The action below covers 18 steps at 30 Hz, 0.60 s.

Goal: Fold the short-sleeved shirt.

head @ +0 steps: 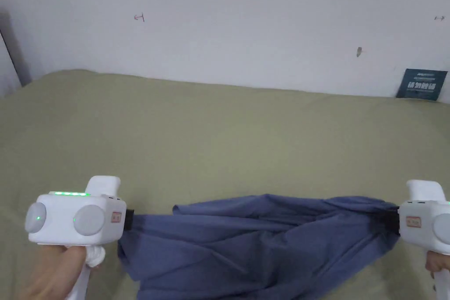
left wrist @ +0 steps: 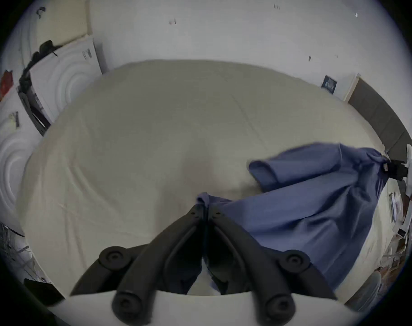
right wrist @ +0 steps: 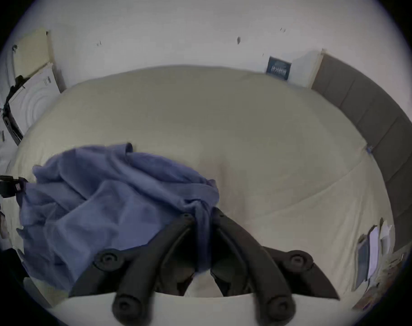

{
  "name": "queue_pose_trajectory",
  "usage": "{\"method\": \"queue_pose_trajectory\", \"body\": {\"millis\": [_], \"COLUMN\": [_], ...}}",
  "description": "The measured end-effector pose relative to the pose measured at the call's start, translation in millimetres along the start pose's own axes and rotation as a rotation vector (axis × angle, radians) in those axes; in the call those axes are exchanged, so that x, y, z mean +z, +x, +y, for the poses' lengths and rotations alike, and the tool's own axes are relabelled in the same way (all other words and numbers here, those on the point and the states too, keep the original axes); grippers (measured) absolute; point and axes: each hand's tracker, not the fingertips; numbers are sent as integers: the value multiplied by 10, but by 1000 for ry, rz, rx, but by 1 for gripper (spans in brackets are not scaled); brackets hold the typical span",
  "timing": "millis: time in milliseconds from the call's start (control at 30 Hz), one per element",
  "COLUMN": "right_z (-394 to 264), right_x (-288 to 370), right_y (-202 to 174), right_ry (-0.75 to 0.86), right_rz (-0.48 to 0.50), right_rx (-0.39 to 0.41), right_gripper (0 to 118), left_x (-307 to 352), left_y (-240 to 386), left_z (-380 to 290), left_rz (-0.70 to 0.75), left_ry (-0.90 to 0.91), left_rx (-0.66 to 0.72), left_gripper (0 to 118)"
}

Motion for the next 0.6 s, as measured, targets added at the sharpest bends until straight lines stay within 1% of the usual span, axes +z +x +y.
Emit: {"method": "queue_pose_trajectory", "body": {"millis": [67,100,167,300,367,433,533,600], "right_z": [81,115,185,395,551,705,1008,1240], "right_x": [320,536,881,1422,1594,1759,1901,1981], "right_y": [88,48,82,164,216,203,226,225], "right_ry": [51,87,139,226,252,289,333,361], "right_rz": [6,2,-1,4,4,-18,-44,-65], "right_rx": [2,14,15,-13,-12,18,14,27], "right_gripper": [8,8,8,8,8,8,8,8], "left_x": [298,431,738,1268,1506,1676,1886,1988], "left_y": [-76,-103,-151,-168,-126,-64,86,161], "left_z": [137,193,334,614,795,989,1301,1542], "left_rz": [33,23,35,44,43,55,88,88], "left_ry": [58,71,128,213,256,290,338,365], "left_rx": [-8,-2,0,-8,-19,-31,-34,-30], "left_gripper": [2,2,2,2,2,2,2,2]}}
